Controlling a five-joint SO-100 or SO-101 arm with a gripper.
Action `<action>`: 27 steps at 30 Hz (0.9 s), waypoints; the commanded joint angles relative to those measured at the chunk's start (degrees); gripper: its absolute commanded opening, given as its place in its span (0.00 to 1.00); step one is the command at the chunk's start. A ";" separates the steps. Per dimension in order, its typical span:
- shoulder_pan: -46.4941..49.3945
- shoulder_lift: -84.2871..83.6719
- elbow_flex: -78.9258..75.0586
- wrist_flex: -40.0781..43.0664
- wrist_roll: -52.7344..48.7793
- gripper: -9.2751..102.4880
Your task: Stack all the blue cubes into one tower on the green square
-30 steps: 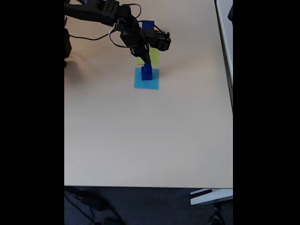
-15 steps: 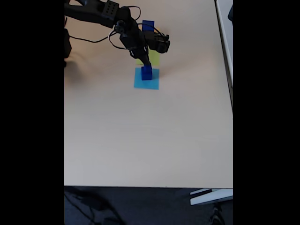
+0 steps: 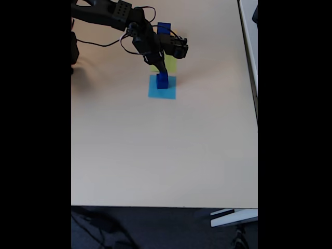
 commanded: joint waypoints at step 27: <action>-0.88 5.71 -1.67 -2.55 -0.44 0.27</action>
